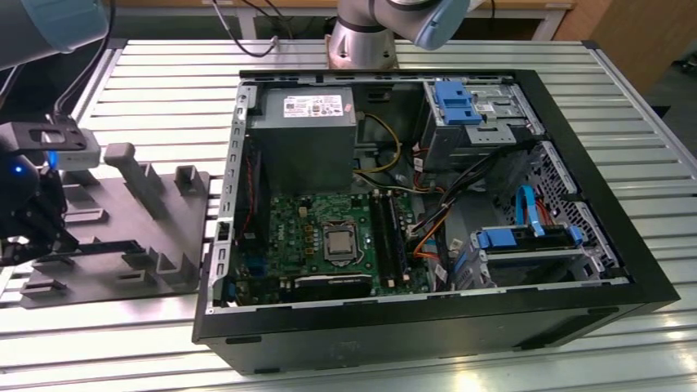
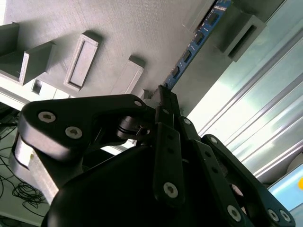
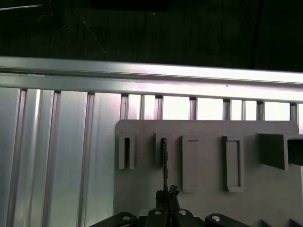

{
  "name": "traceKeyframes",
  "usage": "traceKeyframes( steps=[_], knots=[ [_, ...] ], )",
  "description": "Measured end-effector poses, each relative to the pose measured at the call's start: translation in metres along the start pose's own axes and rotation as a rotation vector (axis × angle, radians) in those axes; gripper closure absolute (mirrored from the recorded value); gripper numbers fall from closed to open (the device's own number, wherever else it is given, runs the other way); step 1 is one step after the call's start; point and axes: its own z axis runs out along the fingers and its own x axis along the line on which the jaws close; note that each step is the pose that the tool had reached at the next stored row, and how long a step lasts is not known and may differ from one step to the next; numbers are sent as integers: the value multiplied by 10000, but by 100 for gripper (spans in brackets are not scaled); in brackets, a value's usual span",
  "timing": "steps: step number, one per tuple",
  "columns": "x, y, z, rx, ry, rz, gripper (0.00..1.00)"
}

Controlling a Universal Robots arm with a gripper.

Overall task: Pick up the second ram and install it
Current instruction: 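Pick up the second ram and move it above second insertion slot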

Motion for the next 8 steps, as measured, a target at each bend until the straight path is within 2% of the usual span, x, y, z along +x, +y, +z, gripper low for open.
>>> traceKeyframes(
  steps=[8],
  knots=[
    [-1, 2, -42, -1, -1, 0, 89]
  ],
)
